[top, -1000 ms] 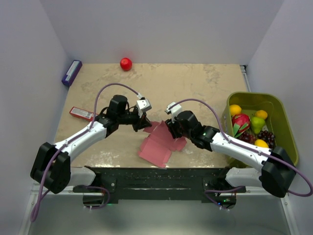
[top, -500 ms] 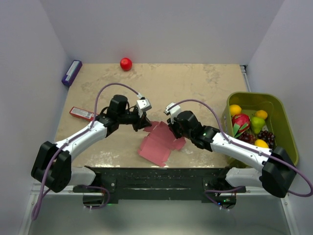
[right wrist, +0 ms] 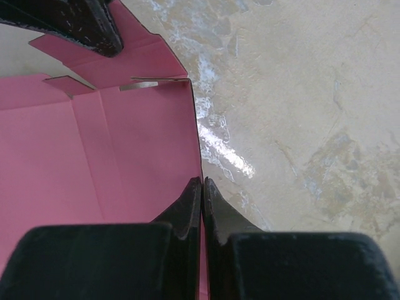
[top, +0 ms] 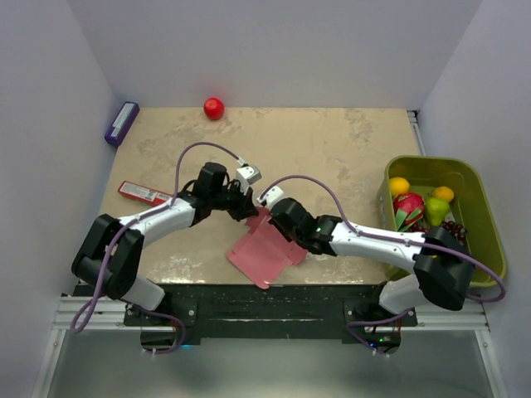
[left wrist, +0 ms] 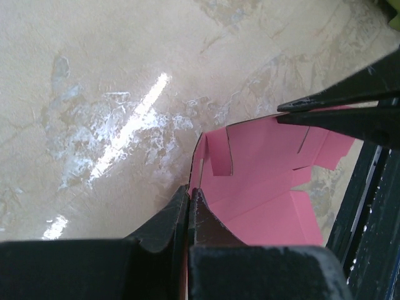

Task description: Fold the paper box

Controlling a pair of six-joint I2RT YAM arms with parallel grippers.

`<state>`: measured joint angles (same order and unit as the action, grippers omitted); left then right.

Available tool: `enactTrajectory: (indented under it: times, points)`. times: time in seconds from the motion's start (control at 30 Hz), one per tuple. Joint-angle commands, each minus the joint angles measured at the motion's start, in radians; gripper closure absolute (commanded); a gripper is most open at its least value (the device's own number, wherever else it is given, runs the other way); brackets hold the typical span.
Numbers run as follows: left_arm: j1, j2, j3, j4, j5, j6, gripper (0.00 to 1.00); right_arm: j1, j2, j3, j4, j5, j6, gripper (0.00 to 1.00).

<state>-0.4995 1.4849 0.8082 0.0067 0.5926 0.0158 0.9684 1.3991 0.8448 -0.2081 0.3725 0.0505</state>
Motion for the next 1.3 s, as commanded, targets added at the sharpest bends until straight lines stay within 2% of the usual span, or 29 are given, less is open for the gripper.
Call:
enactTrajectory:
  times: [0.0,0.03,0.17,0.27,0.4,0.5,0.57,0.7,0.83,0.87,0.9,0.93,1.13,1.27]
  points:
    - [-0.004,0.041,0.042,0.019,-0.068,-0.106,0.86,0.065,0.064,0.08,-0.045,0.259,0.048,1.0]
    - [-0.004,0.044,0.043,0.015,-0.091,-0.111,0.83,0.072,0.072,0.092,-0.051,0.282,0.052,1.0]
    - [-0.004,0.025,0.046,-0.002,-0.155,-0.151,0.44,0.087,0.094,0.105,-0.074,0.351,0.075,1.0]
    - [-0.002,-0.03,0.029,-0.045,-0.258,-0.213,0.23,0.087,0.086,0.106,-0.083,0.37,0.083,1.0]
    - [-0.004,-0.113,0.002,-0.105,-0.427,-0.302,0.15,0.087,0.084,0.111,-0.097,0.384,0.068,1.0]
    - [-0.005,-0.204,-0.062,-0.094,-0.484,-0.375,0.19,0.087,0.092,0.117,-0.102,0.39,0.058,1.0]
    - [-0.016,-0.277,-0.143,-0.03,-0.484,-0.443,0.24,0.087,0.101,0.122,-0.102,0.391,0.054,1.0]
    - [-0.08,-0.321,-0.237,0.091,-0.493,-0.53,0.3,0.087,0.118,0.138,-0.106,0.396,0.046,1.0]
    - [-0.174,-0.288,-0.267,0.212,-0.496,-0.571,0.34,0.087,0.127,0.154,-0.106,0.391,0.046,1.0]
    - [-0.195,-0.27,-0.288,0.242,-0.49,-0.583,0.39,0.087,0.13,0.155,-0.106,0.391,0.048,1.0]
    - [-0.197,-0.261,-0.305,0.274,-0.482,-0.591,0.41,0.087,0.136,0.158,-0.106,0.391,0.048,1.0]
    - [-0.198,-0.25,-0.338,0.33,-0.473,-0.611,0.47,0.087,0.139,0.161,-0.108,0.391,0.048,1.0]
    - [-0.205,-0.125,-0.478,0.6,-0.403,-0.681,0.65,0.093,0.162,0.174,-0.109,0.384,0.052,1.0]
    - [-0.223,-0.051,-0.507,0.665,-0.404,-0.691,0.74,0.104,0.178,0.191,-0.116,0.388,0.055,1.0]
